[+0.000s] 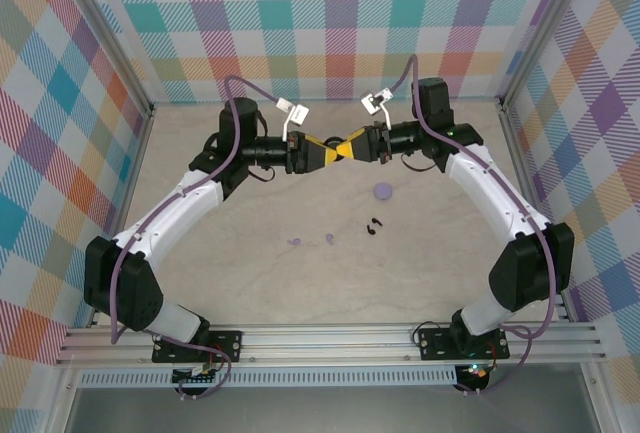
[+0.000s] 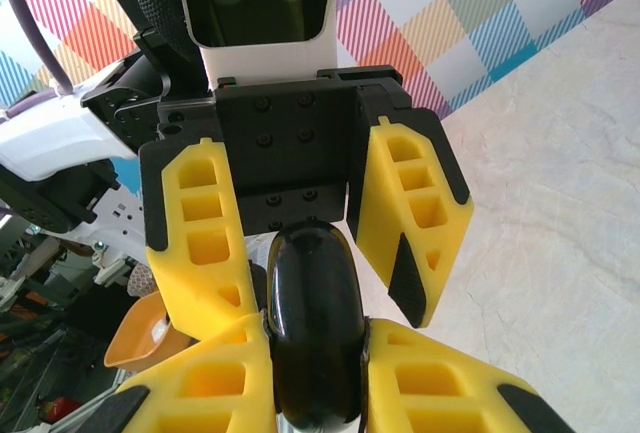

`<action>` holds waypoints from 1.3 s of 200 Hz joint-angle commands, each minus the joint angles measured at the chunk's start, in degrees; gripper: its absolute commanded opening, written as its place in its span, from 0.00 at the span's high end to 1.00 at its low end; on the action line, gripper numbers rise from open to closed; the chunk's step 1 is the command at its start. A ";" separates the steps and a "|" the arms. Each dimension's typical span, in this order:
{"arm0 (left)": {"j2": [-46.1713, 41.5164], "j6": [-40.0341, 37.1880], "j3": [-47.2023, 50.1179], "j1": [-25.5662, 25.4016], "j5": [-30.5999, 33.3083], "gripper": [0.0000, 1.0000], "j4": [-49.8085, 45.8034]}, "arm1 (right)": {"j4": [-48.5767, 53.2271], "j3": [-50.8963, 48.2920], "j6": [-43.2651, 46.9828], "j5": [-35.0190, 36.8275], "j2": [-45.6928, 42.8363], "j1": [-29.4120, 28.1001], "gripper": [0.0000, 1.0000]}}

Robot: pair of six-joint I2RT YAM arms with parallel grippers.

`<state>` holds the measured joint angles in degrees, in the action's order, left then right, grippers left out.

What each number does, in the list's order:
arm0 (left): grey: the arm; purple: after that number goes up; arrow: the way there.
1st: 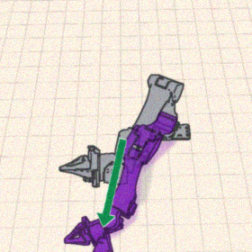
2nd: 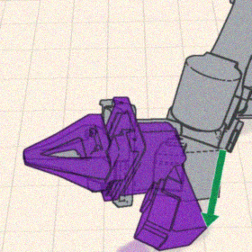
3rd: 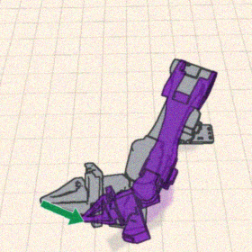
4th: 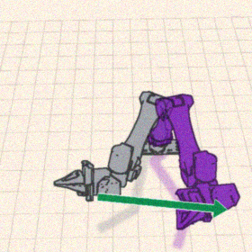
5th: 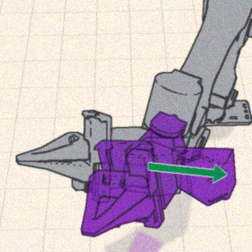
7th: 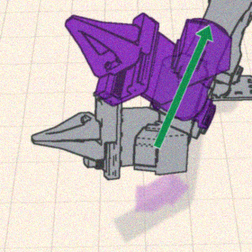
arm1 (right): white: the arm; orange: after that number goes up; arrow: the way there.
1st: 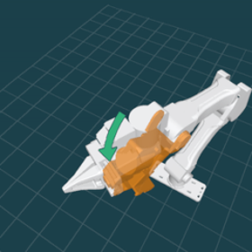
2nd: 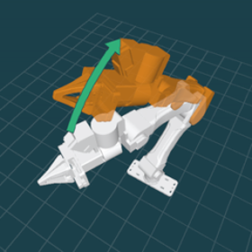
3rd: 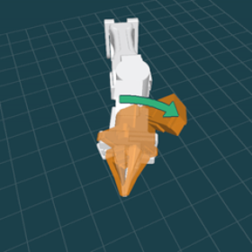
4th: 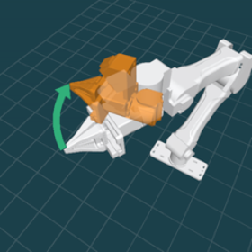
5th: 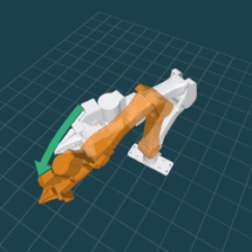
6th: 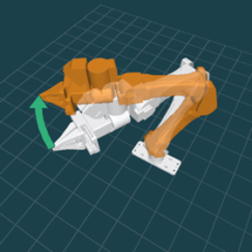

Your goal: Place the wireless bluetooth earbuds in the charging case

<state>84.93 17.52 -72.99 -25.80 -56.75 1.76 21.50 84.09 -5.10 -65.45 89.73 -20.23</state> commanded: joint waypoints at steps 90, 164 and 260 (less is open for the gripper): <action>-1.59 4.13 0.56 -0.48 -2.76 0.55 6.71 | -1.76 -0.48 0.30 -1.74 -2.27 0.08 0.82; -1.86 5.99 1.20 -0.48 -0.16 0.53 7.90 | -7.71 -2.00 -3.92 0.62 -3.68 0.10 0.83; -1.55 8.49 0.84 -0.89 -0.69 0.63 10.73 | -9.81 -2.68 -5.66 1.07 -3.95 -0.06 0.82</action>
<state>84.88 25.36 -71.96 -25.85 -57.41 10.61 14.11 82.06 -10.33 -63.59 87.79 -20.18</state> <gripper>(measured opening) 0.378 0.197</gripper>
